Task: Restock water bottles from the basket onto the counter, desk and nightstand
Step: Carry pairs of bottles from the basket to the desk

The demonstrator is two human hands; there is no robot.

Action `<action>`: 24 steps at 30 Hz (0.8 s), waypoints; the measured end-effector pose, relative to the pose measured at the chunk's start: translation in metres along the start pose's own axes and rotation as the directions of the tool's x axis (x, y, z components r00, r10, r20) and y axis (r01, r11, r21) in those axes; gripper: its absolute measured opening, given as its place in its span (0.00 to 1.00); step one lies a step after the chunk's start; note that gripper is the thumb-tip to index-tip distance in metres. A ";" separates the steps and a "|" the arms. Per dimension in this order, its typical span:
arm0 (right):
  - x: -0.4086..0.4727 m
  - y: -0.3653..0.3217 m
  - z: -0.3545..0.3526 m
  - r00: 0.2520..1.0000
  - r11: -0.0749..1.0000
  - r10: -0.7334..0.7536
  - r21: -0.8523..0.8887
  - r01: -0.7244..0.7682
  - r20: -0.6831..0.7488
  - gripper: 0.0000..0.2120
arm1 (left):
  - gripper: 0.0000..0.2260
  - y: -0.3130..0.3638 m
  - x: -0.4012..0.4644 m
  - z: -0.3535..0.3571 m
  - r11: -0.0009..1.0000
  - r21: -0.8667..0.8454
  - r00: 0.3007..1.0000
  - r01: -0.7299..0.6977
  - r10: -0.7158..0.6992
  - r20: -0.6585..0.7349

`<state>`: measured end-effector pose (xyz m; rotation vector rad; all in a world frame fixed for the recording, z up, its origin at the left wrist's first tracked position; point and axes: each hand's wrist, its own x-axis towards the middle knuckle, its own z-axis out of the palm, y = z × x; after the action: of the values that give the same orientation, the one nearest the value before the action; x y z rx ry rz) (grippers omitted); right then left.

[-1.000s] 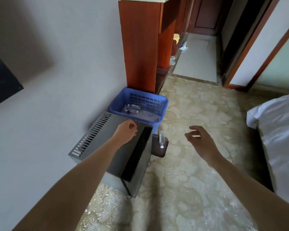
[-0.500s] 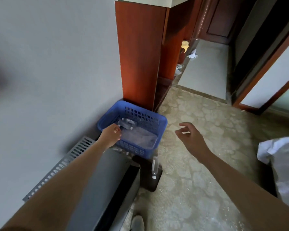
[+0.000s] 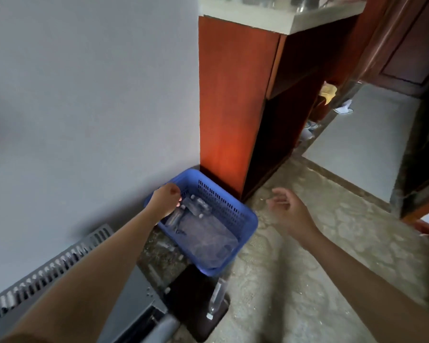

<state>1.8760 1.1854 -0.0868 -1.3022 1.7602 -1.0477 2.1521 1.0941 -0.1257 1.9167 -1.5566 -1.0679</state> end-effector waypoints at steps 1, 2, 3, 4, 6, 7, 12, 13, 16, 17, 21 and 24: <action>0.017 0.003 -0.011 0.999 1.000 -0.026 -0.003 0.026 0.020 0.14 | 0.09 0.006 0.004 0.010 0.999 -0.020 0.999 0.032 -0.033 -0.030; 0.034 0.005 -0.023 0.998 0.999 -0.046 -0.009 0.046 0.037 0.14 | 0.09 0.013 0.007 0.019 0.998 -0.031 0.997 0.057 -0.059 -0.057; 0.048 0.008 -0.033 0.997 0.998 -0.055 -0.016 0.056 0.057 0.14 | 0.09 0.018 0.009 0.027 0.997 -0.035 0.994 0.074 -0.077 -0.082; 0.061 0.012 -0.042 0.995 0.998 -0.058 -0.016 0.060 0.083 0.14 | 0.09 0.020 0.010 0.035 0.994 -0.049 0.989 0.096 -0.101 -0.105; 0.085 0.019 -0.055 0.990 0.999 -0.050 0.002 0.050 0.131 0.15 | 0.08 0.025 0.015 0.048 0.989 -0.034 0.979 0.147 -0.150 -0.139; 0.097 0.024 -0.060 0.987 0.999 -0.045 0.006 0.045 0.155 0.14 | 0.08 0.026 0.018 0.054 0.986 -0.025 0.974 0.166 -0.167 -0.153; 0.149 0.037 -0.065 0.954 0.994 -0.086 -0.047 0.103 0.289 0.14 | 0.06 0.041 0.029 0.067 0.973 -0.054 0.946 0.226 -0.232 -0.228; 0.159 0.038 -0.062 0.943 0.991 -0.089 -0.065 0.116 0.320 0.14 | 0.05 0.042 0.034 0.069 0.969 -0.064 0.940 0.240 -0.248 -0.234; 0.185 0.039 -0.052 0.919 0.988 -0.087 -0.086 0.130 0.385 0.14 | 0.06 0.040 0.051 0.075 0.955 -0.090 0.923 0.283 -0.296 -0.245; 0.194 0.041 -0.048 0.911 0.986 -0.084 -0.095 0.133 0.405 0.15 | 0.06 0.038 0.059 0.077 0.951 -0.096 0.918 0.293 -0.308 -0.248; 0.236 0.040 -0.034 0.878 0.975 -0.078 -0.149 0.167 0.473 0.15 | 0.05 0.036 0.099 0.082 0.933 -0.155 0.893 0.323 -0.355 -0.275; 0.276 0.030 -0.024 0.862 0.967 -0.057 -0.186 0.172 0.503 0.16 | 0.05 0.042 0.129 0.081 0.912 -0.220 0.867 0.347 -0.401 -0.295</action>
<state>1.7733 0.9285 -0.1225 -1.6610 1.4424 -0.5077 2.0709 0.9702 -0.1794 2.2012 -0.9046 -0.9154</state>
